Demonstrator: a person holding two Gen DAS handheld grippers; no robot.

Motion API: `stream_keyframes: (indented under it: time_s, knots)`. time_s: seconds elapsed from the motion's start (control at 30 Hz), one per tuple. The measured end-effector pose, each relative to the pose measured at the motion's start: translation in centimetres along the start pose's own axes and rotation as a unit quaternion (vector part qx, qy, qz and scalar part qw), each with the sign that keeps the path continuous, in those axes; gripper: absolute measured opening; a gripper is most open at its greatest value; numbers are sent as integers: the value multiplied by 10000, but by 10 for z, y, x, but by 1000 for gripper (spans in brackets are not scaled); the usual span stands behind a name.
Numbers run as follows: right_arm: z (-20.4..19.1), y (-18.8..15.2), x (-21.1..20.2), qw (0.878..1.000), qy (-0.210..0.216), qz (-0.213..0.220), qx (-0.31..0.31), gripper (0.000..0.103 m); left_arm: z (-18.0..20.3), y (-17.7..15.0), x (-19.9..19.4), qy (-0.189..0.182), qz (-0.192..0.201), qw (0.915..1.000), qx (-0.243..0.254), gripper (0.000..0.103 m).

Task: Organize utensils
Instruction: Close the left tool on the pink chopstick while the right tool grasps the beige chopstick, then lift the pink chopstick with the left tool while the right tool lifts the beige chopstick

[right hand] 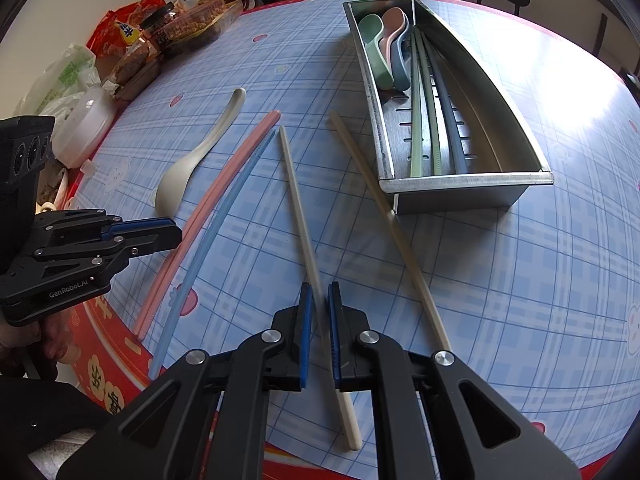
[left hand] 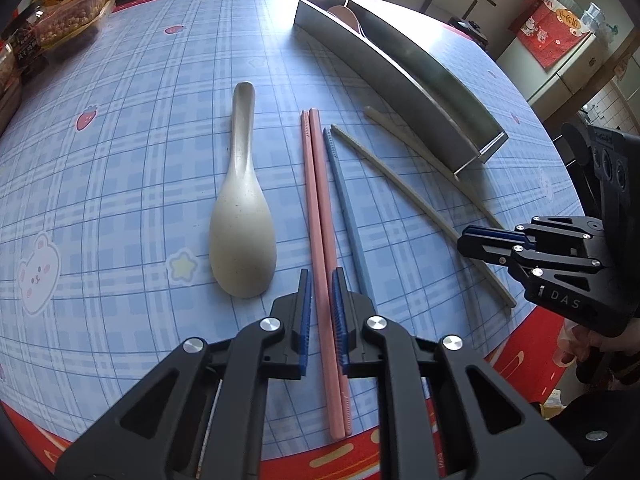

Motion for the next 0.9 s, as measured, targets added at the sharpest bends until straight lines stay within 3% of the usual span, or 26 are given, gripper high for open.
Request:
stream_keyframes:
  time_s: [0.37,0.9]
  knots:
    - [0,0,-1,10000,-30,-3,-24,9,-3,12,8,164,54,9999,0,17]
    - [-18,6,4,9972,-524,23,-533,9,7,32,19,396,83,9986,347,19]
Point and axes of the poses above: each gripper's, at about its wrist camera, not at the fingertips, and x roughly the way its jaws point, z to its right, y to its top, the point moved 3 cm from there along x, roughly the way its jaws point, and after that the axes turned 4 degrees about -y, right-handed, at the moved point
